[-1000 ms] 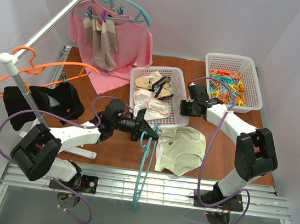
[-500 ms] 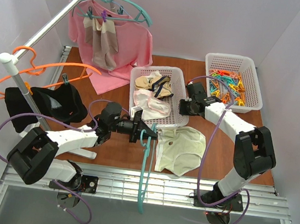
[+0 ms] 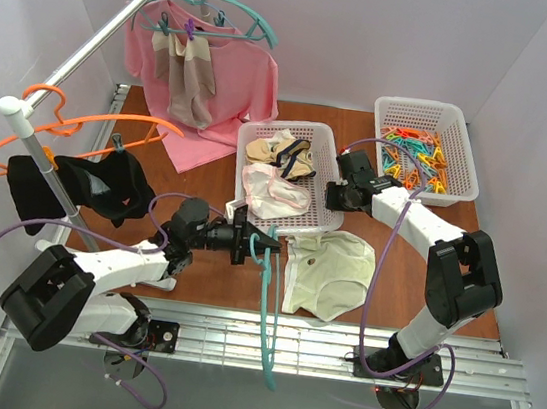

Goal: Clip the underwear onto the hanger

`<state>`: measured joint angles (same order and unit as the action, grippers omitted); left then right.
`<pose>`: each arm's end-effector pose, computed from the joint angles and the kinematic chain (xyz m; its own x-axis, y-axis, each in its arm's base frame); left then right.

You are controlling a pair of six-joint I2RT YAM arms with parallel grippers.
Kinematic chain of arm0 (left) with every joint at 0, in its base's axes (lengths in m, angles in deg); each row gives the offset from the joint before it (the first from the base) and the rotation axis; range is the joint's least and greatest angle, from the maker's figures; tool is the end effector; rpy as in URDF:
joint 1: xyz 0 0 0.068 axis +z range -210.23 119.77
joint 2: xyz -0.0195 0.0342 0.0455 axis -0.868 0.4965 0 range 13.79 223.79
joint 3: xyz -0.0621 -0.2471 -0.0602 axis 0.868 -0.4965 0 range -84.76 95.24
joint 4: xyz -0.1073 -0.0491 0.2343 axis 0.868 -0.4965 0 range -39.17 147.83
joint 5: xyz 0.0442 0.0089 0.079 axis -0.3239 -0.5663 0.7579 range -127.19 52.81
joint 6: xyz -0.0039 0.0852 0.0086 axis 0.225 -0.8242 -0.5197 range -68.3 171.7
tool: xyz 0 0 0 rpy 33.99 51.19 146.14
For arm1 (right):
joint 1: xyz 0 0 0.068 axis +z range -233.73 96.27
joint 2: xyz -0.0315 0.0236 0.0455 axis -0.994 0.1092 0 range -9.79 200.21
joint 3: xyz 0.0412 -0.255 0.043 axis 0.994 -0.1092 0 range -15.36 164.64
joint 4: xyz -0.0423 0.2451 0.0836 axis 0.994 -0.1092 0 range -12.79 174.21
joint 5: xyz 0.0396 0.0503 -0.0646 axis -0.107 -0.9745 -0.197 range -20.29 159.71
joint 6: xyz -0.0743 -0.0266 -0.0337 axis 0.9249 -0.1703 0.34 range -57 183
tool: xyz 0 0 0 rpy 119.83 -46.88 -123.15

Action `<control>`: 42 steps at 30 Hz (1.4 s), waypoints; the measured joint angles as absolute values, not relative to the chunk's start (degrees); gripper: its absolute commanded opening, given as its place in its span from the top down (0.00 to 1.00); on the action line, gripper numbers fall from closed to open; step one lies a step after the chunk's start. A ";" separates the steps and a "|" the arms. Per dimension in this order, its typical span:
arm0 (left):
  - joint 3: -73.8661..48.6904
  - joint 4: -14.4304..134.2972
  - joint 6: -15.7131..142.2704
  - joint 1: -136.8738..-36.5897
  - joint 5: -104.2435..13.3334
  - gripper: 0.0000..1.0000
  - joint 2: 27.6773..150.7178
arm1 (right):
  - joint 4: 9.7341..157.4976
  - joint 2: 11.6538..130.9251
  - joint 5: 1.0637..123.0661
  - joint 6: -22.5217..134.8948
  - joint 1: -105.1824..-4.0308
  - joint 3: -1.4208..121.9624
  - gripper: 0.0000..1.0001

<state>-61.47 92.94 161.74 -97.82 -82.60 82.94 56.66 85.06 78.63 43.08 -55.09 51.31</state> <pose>0.1805 -0.2070 0.1912 -0.8725 -0.1607 0.4614 -0.4755 0.0625 -0.8775 0.3307 0.1673 0.1790 -0.8170 -0.0627 -0.5732 -0.1260 0.9894 0.0715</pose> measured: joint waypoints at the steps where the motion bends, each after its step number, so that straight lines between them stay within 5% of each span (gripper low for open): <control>1: -61.84 93.40 162.15 -97.82 -82.27 1.00 82.70 | 56.66 85.06 78.63 43.06 -55.09 51.31 0.99; 21: -63.57 105.99 164.73 -105.99 -68.61 1.00 87.64 | 56.59 85.06 79.55 43.03 -54.67 51.31 0.99; 39: -56.79 76.05 165.10 -109.27 -55.56 1.00 74.94 | 54.98 85.47 79.66 42.73 -53.98 52.78 0.99; 40: -56.79 75.50 165.10 -109.29 -55.17 1.00 74.61 | 54.93 85.60 79.62 42.84 -53.98 52.93 0.94; 41: -56.79 75.06 165.10 -109.33 -54.76 1.00 74.26 | 54.85 85.78 79.51 42.95 -53.98 53.13 0.79; 42: -56.79 74.71 165.10 -109.38 -54.38 1.00 73.97 | 54.91 85.87 79.31 43.06 -53.98 53.21 0.44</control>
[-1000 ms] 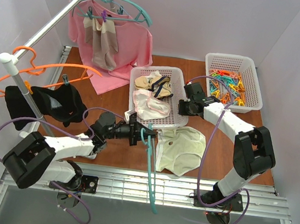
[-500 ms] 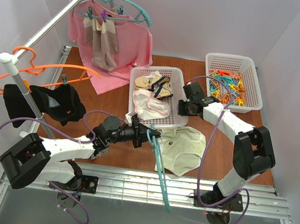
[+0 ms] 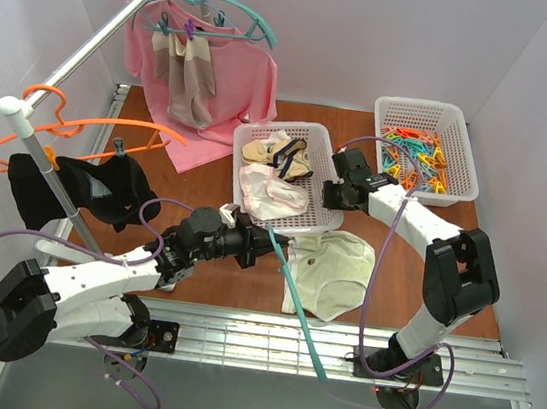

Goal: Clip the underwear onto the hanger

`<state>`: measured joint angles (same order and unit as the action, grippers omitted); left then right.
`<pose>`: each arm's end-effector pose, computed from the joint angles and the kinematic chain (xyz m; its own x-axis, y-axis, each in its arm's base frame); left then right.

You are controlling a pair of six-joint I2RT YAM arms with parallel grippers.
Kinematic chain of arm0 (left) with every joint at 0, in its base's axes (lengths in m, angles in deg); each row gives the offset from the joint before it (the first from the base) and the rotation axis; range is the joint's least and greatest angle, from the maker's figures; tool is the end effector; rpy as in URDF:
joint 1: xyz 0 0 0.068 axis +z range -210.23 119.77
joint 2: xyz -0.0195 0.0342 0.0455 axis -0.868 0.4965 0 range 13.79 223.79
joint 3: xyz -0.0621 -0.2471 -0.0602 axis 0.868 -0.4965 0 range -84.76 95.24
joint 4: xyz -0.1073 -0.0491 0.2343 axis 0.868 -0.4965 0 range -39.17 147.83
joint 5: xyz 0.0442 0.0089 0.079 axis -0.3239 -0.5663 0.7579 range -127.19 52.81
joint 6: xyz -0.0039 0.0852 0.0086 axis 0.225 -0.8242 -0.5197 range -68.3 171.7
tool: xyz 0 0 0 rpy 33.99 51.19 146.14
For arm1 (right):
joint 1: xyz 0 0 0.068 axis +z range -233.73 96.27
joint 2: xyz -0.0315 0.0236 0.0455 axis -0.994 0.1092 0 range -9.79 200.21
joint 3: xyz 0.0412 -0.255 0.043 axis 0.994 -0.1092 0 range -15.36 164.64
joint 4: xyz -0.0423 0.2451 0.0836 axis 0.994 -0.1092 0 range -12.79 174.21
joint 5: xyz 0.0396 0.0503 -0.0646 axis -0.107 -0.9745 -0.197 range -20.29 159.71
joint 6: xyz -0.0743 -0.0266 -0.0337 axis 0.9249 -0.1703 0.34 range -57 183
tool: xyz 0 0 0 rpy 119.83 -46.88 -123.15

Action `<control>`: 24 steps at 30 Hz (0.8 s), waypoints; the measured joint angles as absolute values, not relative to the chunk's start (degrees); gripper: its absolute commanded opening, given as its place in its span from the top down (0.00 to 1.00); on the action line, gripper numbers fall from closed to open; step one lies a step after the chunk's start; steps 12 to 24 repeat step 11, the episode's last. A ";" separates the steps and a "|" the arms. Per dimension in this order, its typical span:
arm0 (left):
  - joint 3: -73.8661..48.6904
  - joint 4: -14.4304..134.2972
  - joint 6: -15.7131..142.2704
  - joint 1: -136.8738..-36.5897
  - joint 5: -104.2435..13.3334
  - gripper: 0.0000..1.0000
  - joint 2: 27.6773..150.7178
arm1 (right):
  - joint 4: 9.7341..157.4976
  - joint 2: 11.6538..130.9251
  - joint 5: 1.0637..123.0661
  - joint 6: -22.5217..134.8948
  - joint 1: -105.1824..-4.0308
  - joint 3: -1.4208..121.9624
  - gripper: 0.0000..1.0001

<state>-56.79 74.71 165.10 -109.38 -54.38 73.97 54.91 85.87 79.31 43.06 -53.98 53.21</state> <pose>0.1633 -0.2230 0.2137 -0.7656 -0.4550 0.4547 -0.5197 0.0210 -0.8541 0.3306 0.1745 0.1826 -0.8192 -0.0809 -0.5678 -0.1380 0.9887 0.0583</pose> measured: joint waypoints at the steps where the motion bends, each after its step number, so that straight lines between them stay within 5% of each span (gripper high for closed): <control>1: -56.81 74.67 165.13 -109.38 -54.28 1.00 73.87 | 55.11 85.95 79.18 43.01 -53.98 53.21 0.29; 2: -56.86 75.04 165.21 -109.49 -54.41 1.00 73.76 | 55.22 86.19 79.88 43.47 -53.98 53.21 0.10; 3: -56.88 75.41 165.32 -109.66 -54.67 1.00 73.65 | 55.22 86.57 80.32 43.82 -54.13 53.21 0.01; 24: -58.30 82.95 165.93 -110.34 -56.57 1.00 75.59 | 55.13 86.22 82.55 46.38 -54.67 53.21 0.01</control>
